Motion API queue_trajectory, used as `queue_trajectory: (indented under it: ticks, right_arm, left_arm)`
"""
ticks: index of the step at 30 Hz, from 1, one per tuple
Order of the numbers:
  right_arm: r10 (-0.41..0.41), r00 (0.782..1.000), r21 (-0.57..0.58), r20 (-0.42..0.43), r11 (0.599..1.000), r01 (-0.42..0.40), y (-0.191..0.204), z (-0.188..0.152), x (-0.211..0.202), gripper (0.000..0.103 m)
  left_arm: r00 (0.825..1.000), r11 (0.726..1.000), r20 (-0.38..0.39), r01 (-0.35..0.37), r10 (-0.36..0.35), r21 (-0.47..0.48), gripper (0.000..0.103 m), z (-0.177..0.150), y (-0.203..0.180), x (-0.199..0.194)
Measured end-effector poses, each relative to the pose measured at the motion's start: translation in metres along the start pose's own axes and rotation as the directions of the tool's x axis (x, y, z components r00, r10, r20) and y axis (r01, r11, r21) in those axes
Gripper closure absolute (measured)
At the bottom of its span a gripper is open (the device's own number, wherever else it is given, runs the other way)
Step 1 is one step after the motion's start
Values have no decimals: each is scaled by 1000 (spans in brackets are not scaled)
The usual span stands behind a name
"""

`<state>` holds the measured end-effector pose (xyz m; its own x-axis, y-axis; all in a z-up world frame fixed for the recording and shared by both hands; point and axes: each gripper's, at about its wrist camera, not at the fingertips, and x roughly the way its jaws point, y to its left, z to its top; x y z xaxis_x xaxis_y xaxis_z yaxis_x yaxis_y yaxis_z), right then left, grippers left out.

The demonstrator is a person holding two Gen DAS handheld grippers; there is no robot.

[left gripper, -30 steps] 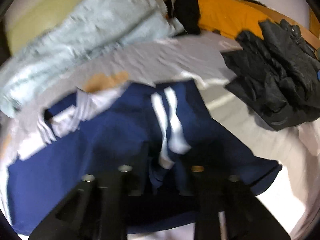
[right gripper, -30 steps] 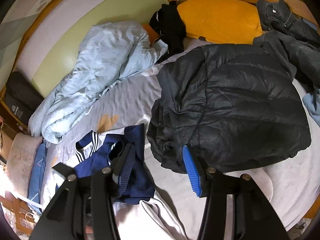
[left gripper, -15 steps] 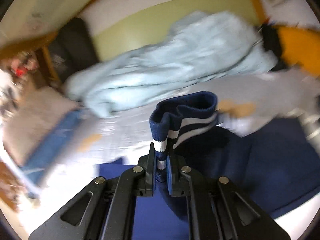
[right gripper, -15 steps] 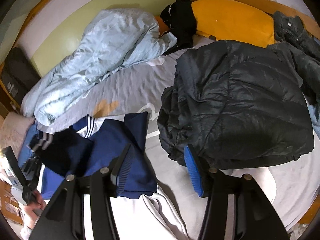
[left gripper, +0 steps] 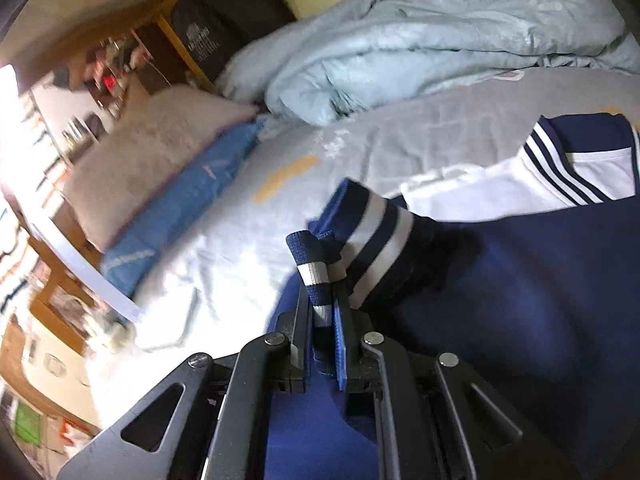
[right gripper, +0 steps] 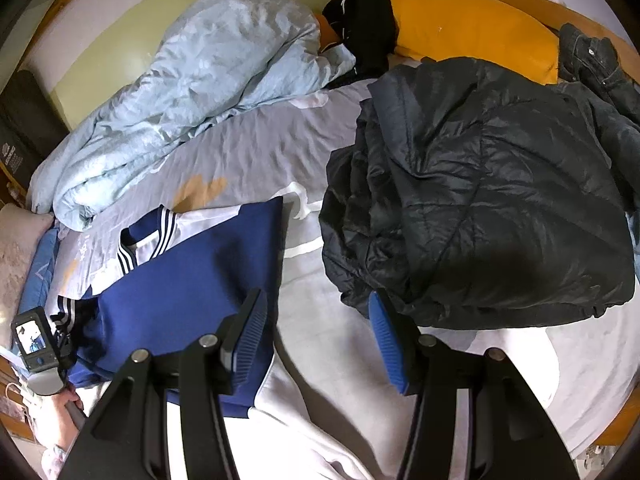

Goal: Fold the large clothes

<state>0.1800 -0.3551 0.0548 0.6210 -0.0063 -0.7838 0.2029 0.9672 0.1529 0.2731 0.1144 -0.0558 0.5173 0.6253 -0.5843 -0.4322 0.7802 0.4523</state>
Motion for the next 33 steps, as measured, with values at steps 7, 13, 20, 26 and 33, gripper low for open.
queue_trajectory:
  ticks: [7, 13, 20, 26, 33]
  right_arm:
    - [3, 1000, -45, -23, 999, -4, 13, -3, 9, 52]
    - [-2, 1000, -114, -19, 993, 0, 31, -12, 12, 50]
    - [39, 998, -197, 42, 980, -30, 55, -27, -1, 49]
    - [118, 982, -241, 148, 967, -79, 77, -50, -30, 42]
    - [192, 965, -317, 180, 940, -128, 96, -99, -45, 35]
  left_arm:
    - [972, 962, -43, 224, -233, -153, 43, -3, 24, 4]
    - [944, 925, 29, 328, -329, -191, 24, 1, 59, -46]
    - [904, 900, 196, 410, -379, -149, 4, -9, 102, -114]
    - [849, 878, 306, 472, -430, -74, 2, -44, 120, -169]
    - [773, 806, 349, 587, -529, -79, 0, -89, 135, -201]
